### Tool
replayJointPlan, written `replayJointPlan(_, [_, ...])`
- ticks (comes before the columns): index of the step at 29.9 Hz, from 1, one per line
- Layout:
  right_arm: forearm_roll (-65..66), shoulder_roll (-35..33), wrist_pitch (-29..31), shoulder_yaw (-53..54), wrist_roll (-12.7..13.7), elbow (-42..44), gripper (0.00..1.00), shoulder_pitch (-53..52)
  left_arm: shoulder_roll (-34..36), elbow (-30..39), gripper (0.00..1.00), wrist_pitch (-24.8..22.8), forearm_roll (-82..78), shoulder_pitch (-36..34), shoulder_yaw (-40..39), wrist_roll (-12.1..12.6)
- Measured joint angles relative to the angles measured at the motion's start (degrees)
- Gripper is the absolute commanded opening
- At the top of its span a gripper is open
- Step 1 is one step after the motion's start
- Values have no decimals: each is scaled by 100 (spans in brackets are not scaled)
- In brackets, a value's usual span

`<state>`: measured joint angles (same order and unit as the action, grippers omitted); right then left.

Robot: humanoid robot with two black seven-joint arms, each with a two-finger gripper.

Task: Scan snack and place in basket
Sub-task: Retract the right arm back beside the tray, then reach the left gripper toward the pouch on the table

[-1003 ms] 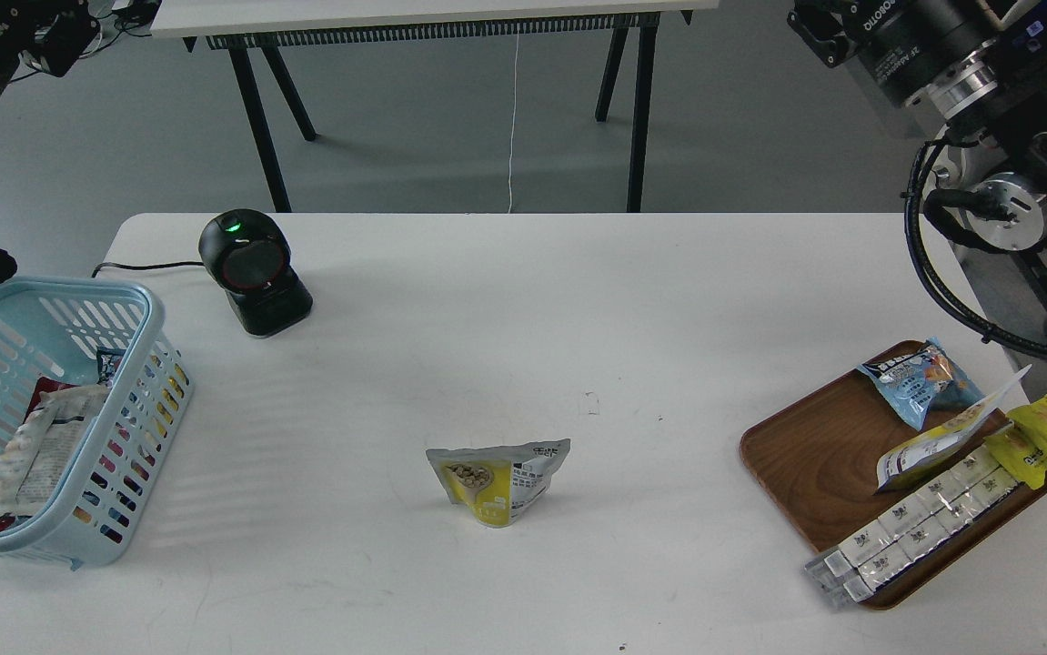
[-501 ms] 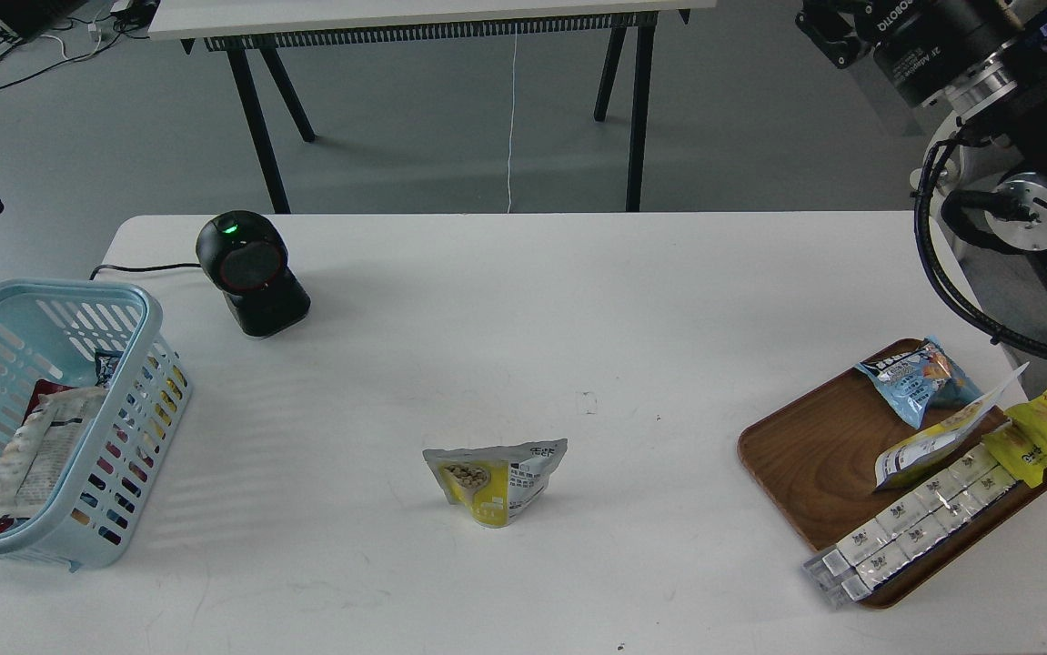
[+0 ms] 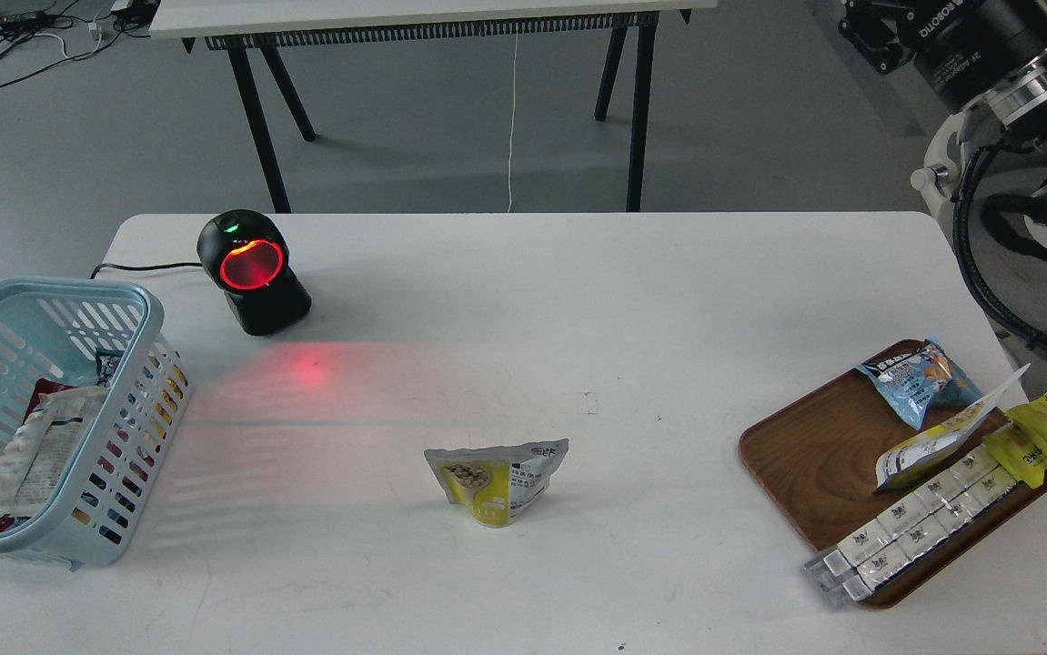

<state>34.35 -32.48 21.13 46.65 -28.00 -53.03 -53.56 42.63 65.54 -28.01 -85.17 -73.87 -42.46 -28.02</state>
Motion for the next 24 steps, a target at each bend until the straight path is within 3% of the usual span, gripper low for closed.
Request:
replayJointPlan(6, [-108,13,-8,37,0,27,100,-18,8,-532,100,1,97,-352,-78,1])
replayJointPlan(17, [-206,13,-14,10,0,77,100,-74,305,-522,100,1,948,-300,-95,2])
replayJointPlan(24, [-272,5,6,-47,0,185,100,-232,96,-469,100,2,1066,-309,-240,2])
